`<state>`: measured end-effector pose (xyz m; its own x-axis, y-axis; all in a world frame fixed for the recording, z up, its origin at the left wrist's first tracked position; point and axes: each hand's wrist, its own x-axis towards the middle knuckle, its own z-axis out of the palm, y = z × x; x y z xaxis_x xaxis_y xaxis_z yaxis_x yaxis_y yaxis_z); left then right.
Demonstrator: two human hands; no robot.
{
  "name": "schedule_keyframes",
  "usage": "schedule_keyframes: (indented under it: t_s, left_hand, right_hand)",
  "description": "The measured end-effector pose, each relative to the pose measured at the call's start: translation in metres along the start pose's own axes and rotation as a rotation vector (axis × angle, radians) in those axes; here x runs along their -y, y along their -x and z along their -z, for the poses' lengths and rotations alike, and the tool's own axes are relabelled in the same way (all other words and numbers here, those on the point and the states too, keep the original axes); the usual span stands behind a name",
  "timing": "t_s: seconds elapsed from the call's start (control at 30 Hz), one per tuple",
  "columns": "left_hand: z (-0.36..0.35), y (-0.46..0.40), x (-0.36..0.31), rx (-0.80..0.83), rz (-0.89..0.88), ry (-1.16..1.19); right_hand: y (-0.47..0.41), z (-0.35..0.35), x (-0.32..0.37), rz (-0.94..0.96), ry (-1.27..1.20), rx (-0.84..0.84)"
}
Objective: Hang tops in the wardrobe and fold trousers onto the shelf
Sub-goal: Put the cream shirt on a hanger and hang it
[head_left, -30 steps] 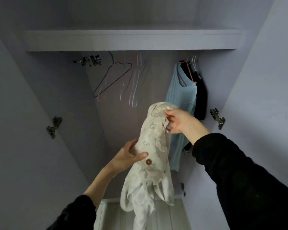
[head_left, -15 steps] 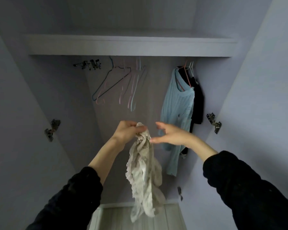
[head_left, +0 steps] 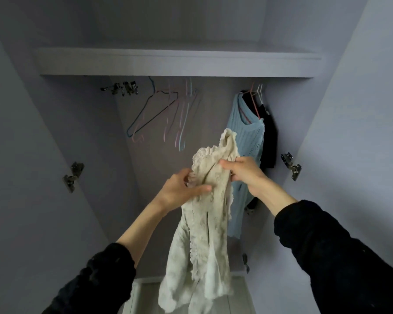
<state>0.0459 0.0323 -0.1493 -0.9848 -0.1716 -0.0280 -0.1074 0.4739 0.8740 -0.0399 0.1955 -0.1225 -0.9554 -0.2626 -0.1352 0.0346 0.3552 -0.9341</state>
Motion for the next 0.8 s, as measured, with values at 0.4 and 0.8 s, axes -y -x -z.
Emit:
schedule_keyframes:
  t_s: [0.4, 0.8]
  left_hand:
    - [0.033, -0.008, -0.02, -0.09, -0.072, 0.118]
    - [0.046, -0.012, -0.042, -0.073, -0.14, 0.093]
  right_hand:
    - [-0.007, 0.027, -0.018, 0.047, 0.551, 0.093]
    - [0.008, -0.005, -0.008, 0.328, 0.057, 0.279]
